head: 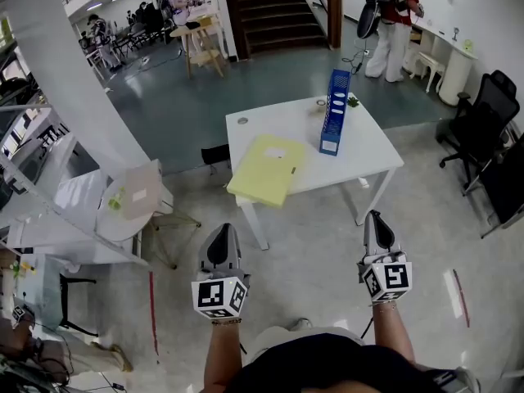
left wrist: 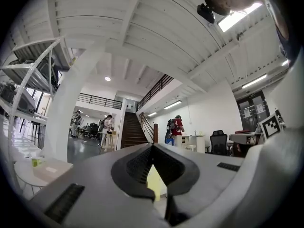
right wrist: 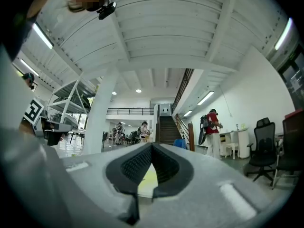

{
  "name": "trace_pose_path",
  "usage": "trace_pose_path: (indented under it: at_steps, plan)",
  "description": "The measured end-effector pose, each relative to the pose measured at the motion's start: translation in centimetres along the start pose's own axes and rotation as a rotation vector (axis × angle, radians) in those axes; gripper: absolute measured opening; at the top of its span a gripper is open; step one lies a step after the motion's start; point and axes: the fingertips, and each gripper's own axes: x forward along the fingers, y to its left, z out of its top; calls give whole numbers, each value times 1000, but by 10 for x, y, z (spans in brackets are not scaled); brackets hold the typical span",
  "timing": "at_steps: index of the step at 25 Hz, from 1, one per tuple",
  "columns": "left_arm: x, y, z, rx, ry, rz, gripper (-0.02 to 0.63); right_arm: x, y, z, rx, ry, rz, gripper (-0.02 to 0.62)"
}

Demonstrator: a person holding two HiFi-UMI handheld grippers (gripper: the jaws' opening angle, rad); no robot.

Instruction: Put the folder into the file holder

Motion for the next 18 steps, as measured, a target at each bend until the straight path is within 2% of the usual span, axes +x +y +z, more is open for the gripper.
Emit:
trace_pose_path:
  at_steps: [11,12,14,15,16,18]
  plan:
    - [2,-8,-2,15,-23,-23,-2,6,-7,-6,6,-10,4,3]
    - [3,-9,-1,7,-32,-34,-2,8,-7,-8,11,-8,14,11]
    - [4,-12,6,-18,-72,-56,9,13,-7,-9,23,-3,30,95]
    - [5,-14,10,-28,-88,-61,84,15,-7,-10,27,-2,35,181]
    - [7,-15,11,-29,-94,-63,202,16,-7,-11,30,-2,39,251]
    - [13,-15,4,-8,-76,-61,391,20,-8,-14,40,4,51,380]
